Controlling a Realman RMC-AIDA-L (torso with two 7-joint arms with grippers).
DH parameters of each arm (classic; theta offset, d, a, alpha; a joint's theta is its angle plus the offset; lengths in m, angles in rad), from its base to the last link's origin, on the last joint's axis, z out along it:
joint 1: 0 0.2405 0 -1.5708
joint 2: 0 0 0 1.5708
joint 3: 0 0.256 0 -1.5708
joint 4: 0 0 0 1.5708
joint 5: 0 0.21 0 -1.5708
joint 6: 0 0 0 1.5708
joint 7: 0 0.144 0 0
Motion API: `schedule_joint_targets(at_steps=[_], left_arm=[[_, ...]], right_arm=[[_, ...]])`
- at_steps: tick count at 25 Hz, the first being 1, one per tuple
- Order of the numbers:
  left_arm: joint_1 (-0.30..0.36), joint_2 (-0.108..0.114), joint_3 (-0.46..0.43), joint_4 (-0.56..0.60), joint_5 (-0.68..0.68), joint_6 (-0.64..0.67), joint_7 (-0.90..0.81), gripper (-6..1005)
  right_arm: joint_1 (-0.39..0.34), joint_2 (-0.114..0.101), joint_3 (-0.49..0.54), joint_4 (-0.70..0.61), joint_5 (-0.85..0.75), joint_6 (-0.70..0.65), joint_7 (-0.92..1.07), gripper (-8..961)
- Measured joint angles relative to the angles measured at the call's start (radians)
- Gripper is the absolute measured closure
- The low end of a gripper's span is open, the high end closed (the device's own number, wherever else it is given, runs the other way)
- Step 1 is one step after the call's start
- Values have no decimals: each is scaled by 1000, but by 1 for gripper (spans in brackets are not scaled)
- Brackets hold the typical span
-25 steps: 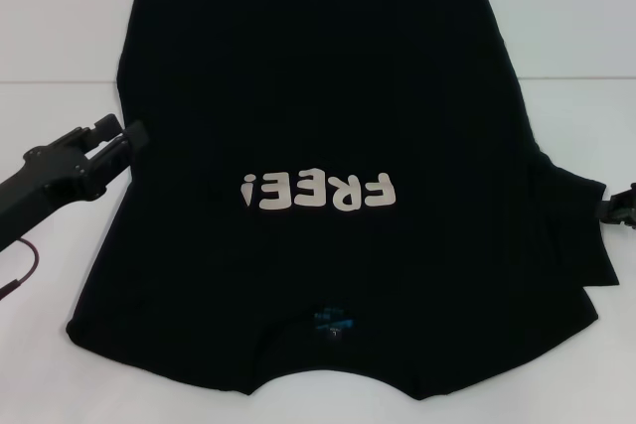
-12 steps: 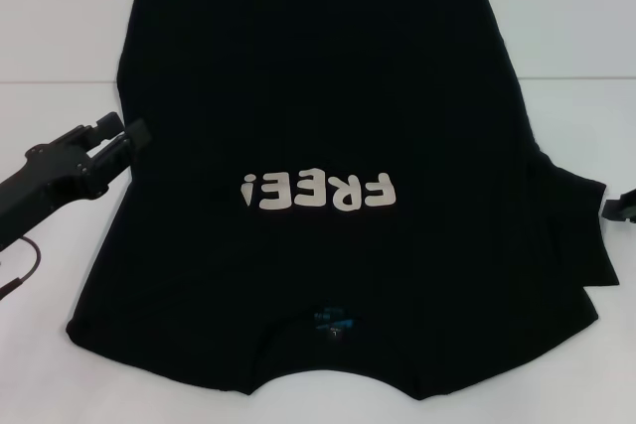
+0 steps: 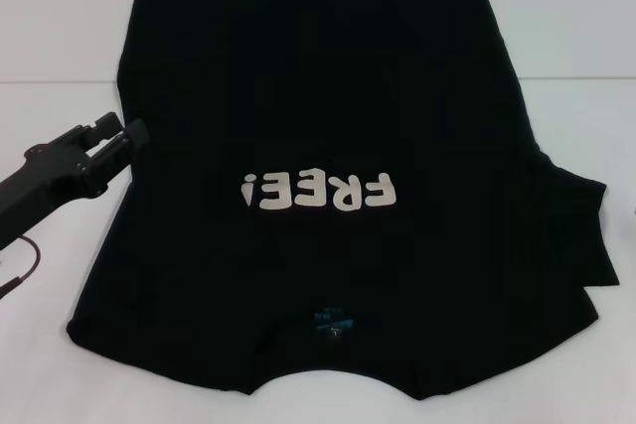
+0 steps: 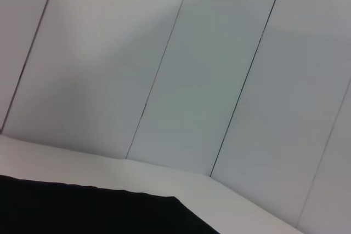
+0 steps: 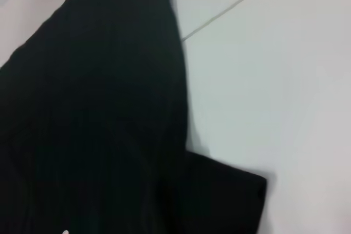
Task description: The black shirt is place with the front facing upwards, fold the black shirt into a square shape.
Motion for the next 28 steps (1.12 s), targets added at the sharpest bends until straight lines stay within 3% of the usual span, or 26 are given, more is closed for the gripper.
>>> schedule_joint_targets(at_steps=[11,22,28], left_arm=[[-20,-2,-2,0,-1,-20,1,532],[-24,-6,-5,1,-2,-42,16,532],[-23,-5,-7,4,-2,-47,17,532]], right_arm=[[-18,-14,7,-17,45,-84,-25,892],[23,-28,-117,-8,40,-82,74,669],[42,-22,-126,-7,-13,-54,110,426]])
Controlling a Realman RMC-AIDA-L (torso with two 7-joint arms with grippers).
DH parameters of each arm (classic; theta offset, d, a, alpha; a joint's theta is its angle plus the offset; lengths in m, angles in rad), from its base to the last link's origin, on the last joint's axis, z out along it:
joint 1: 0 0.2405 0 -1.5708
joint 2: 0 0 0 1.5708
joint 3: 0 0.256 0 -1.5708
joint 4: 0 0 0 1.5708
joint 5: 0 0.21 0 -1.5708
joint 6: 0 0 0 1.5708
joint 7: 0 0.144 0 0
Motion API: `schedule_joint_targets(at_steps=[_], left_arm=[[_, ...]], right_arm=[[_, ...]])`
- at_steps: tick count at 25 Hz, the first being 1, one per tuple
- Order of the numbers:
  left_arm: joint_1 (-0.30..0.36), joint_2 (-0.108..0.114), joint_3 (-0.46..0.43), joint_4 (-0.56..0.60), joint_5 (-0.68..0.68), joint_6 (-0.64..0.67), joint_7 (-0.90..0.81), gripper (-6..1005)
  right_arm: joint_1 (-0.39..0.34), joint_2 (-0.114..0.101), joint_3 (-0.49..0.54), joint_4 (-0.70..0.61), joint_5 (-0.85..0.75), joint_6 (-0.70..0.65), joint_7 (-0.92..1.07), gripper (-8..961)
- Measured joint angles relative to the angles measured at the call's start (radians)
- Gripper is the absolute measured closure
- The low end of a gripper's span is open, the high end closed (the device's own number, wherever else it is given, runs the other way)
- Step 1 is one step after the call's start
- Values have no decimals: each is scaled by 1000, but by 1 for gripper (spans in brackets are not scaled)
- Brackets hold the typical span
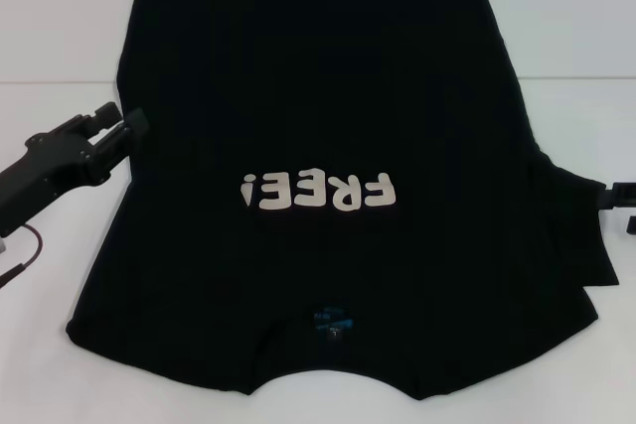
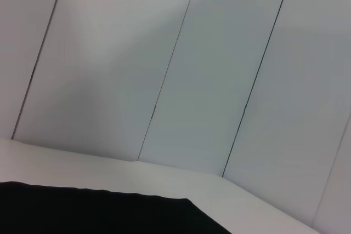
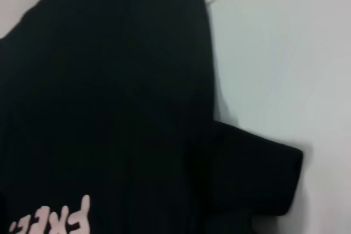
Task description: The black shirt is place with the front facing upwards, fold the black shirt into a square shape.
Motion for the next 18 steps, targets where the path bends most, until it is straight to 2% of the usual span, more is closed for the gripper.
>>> schedule_joint_targets(at_steps=[5,8,18], left_arm=[[-1,0,0,2,0,-10,8,532],[-1,-1,0,2,0,-12,10,532],[-6,-3,1,2,0,-34,17,532]], right_arm=[[5,9,-1,0,-11,21,-5,218],[9,17,-1,0,-10,42,-11,23],[33,44,-2,7,-12,97,-25,25]])
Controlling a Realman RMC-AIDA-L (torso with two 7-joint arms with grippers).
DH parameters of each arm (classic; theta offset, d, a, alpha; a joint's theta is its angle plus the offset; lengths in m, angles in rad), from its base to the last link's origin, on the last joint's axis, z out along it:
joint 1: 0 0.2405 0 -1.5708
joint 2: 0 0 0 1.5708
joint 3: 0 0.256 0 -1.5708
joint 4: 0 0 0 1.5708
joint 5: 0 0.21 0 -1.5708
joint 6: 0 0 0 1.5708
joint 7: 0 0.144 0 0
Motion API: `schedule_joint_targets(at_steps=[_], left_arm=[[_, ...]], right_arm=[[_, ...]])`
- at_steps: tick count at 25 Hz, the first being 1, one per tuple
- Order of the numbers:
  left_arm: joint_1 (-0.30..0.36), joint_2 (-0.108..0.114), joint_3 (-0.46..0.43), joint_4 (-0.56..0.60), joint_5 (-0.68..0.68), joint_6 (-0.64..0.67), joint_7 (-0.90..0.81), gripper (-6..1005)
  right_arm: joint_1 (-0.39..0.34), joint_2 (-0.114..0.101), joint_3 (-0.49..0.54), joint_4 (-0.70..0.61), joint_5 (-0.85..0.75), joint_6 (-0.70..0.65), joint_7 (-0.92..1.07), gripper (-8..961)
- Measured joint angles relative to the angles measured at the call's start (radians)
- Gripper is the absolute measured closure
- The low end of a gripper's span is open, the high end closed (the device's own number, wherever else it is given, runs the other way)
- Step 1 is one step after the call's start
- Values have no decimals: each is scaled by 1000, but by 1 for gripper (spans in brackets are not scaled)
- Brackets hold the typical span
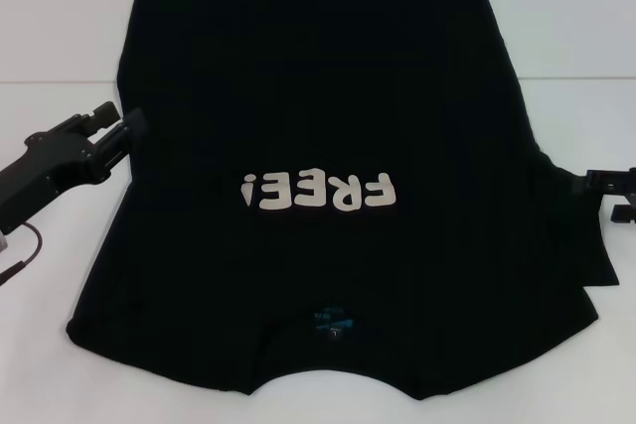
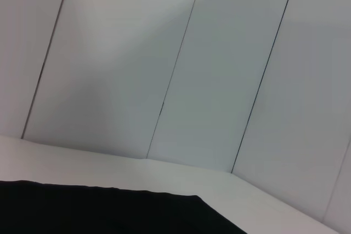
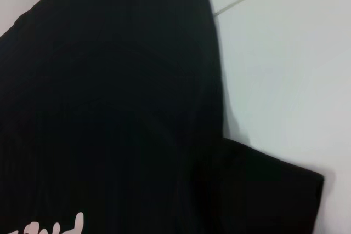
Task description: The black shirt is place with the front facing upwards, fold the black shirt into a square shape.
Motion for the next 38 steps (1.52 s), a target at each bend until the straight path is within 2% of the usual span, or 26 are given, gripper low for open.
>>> schedule_joint_targets(at_steps=[10,23,31,38], left_arm=[[-9,-2,0,-6,0,-29,23,533],[-20,-3,0,-6,-1,-42,35,533],[-23,-3,0,-6,-2,-54,35,533],[-27,-5,0,-6,-2,-58,40,532]], right_arm=[[29,12,-12,53,-2,56,-10,27],[25,23,5,61,13,103,-19,29],[25,20,10,61,23,113,-18,215],[37,21,4,77,18,92,-14,510]])
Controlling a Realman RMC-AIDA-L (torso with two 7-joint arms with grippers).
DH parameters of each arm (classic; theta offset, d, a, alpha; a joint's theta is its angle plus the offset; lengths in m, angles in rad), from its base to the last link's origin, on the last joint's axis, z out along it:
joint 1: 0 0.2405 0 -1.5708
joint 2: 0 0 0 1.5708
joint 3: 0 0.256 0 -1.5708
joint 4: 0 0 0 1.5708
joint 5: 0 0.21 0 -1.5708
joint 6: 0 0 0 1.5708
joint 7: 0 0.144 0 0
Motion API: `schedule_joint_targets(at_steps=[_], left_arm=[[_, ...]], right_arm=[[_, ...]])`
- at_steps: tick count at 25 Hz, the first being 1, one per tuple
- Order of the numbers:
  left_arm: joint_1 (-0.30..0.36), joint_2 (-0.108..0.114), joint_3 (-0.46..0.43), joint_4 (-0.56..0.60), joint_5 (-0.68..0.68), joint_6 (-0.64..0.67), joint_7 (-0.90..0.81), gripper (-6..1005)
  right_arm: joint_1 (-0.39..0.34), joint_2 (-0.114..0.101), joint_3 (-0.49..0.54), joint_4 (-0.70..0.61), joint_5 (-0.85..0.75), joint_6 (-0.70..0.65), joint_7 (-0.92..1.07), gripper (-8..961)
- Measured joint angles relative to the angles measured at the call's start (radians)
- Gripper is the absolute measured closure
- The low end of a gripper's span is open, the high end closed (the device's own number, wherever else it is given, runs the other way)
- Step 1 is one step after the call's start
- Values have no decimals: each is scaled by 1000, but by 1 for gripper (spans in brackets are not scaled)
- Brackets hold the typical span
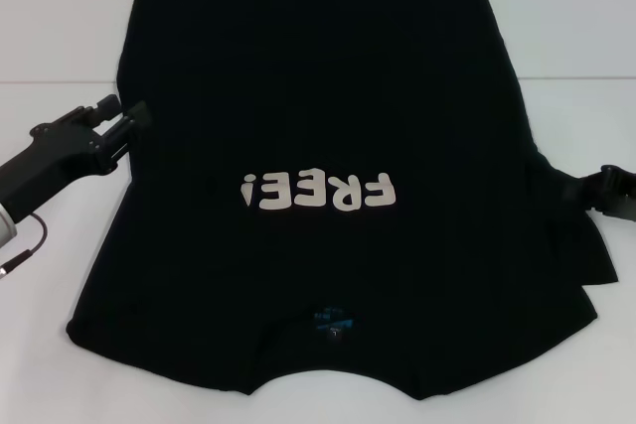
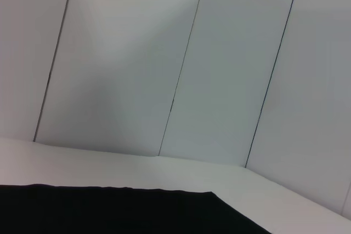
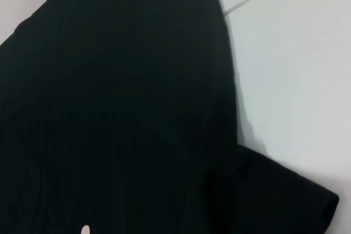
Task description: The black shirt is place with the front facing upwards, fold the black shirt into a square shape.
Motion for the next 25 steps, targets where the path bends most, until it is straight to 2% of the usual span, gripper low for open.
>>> schedule_joint_targets(at_steps=[9,14,22,25], left_arm=[[-2,0,0,0,0,-11,6,532],[-4,0,0,0,0,-12,6,532],[-8,0,-1,0,0,-27,1,532],[-10,0,-2,0,0,-29,-1,532]], right_arm=[[-7,-3,4,7,2,-2,1,904],[-20,-11,8,2,4,-11,13,935],[-63,-58,72,-10,6,-55,15,941],[-77,-68,86,-31,7,-80,15,940]])
